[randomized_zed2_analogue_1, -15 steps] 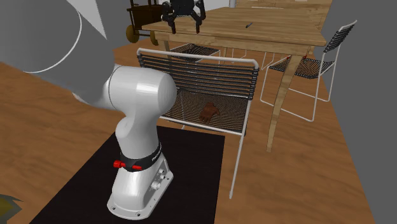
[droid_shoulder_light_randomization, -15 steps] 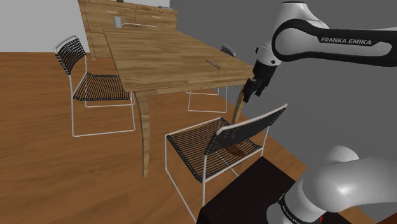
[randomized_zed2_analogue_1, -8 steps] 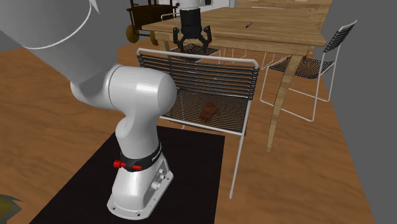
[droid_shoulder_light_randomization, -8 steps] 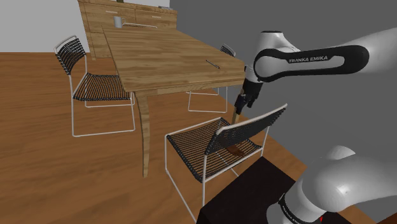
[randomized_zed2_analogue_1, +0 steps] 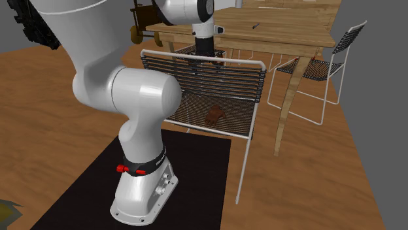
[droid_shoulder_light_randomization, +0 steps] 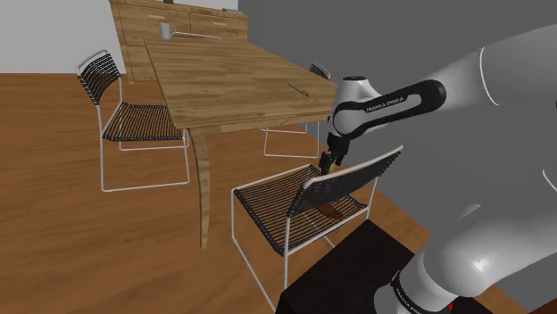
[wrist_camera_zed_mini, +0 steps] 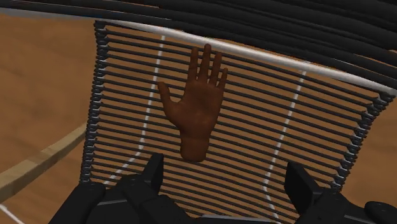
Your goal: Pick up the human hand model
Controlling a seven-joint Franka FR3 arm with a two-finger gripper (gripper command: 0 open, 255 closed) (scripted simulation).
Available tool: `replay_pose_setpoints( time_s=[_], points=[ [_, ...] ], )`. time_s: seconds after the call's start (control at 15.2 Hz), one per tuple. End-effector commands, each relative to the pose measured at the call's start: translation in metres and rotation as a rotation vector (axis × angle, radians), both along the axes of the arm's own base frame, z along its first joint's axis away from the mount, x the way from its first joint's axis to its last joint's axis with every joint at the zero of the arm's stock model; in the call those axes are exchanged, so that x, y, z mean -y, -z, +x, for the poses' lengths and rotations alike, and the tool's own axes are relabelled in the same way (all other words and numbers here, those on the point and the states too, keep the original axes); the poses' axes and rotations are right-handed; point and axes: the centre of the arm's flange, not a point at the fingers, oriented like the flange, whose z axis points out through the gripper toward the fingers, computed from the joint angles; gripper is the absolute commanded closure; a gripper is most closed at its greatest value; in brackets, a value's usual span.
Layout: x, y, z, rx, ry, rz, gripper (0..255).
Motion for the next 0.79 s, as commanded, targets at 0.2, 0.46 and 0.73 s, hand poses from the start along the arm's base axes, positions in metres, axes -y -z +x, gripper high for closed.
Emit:
replay_pose_setpoints(
  time_s=[0.2, 0.46, 0.73],
  points=[
    [0.012, 0.063, 0.02, -0.038, -0.022, -0.006, 0],
    [0.024, 0.114, 0.036, -0.068, -0.04, -0.011, 0],
    [0.035, 0.165, 0.051, -0.099, -0.057, -0.015, 0]
  ],
)
